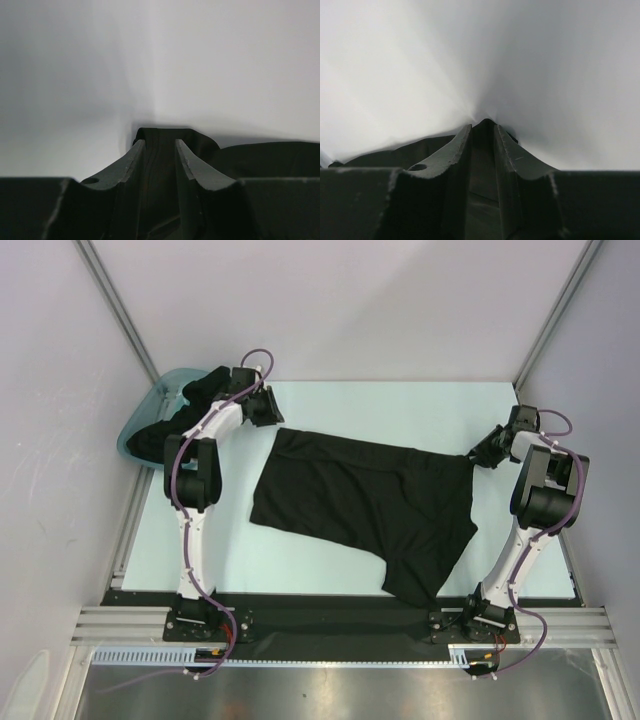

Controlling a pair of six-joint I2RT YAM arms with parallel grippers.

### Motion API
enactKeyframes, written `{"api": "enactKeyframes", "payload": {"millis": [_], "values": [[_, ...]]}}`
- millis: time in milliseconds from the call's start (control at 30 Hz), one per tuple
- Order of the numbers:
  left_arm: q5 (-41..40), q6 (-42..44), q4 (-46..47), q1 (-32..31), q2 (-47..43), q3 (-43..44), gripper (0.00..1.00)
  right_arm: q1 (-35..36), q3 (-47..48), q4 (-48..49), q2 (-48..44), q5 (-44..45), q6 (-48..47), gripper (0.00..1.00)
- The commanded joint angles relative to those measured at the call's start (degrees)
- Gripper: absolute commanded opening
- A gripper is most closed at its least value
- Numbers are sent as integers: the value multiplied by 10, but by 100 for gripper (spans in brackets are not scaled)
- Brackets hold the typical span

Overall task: Fold and stack the t-shirts
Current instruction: Fold the tshirt

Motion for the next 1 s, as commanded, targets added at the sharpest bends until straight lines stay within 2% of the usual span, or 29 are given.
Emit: {"api": "enactKeyframes", "payload": {"millis": [0,100,133,200,300,367,467,667,967], "values": [[9,-1,14,-3,-20,1,35,2,8,11,12,1,-5,27],[6,-3,15,-3,-19,-2,36,1,9,14,14,1,-4,15],[5,-3,15,-3,-17,-3,38,0,8,13,13,5,-4,5],[0,-4,16,-3,-12,1,40,0,8,10,10,18,-3,0],[0,-6,14,-3,1,19,46,-3,8,5,-2,29,-2,0],[2,-15,11,-3,17,29,46,-4,8,2,-8,33,-4,0],[14,-33,-9,-3,44,58,40,-5,8,2,-7,29,-5,0],[-4,-48,-21,-7,52,58,36,-6,8,9,-3,23,-1,0],[-41,-39,13,-9,-6,-20,37,-9,5,10,-5,22,-2,0]]}}
